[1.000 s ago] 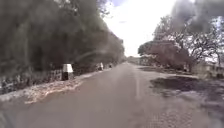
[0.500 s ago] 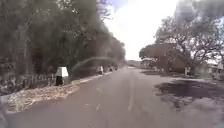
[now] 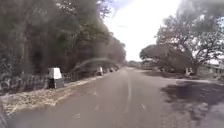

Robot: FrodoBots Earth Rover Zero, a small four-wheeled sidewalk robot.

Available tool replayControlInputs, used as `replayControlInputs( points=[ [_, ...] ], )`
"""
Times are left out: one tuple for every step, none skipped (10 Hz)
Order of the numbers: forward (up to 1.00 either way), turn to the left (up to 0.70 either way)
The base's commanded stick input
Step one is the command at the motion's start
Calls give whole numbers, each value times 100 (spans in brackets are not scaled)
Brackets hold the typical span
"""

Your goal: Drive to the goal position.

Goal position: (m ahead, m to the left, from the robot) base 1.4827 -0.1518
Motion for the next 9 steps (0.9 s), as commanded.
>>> replayControlInputs(
  points=[
    [70,0],
    [70,0],
    [70,0],
    [70,0],
    [70,0],
    [70,0],
    [70,0],
    [70,0],
    [70,0]
  ],
)
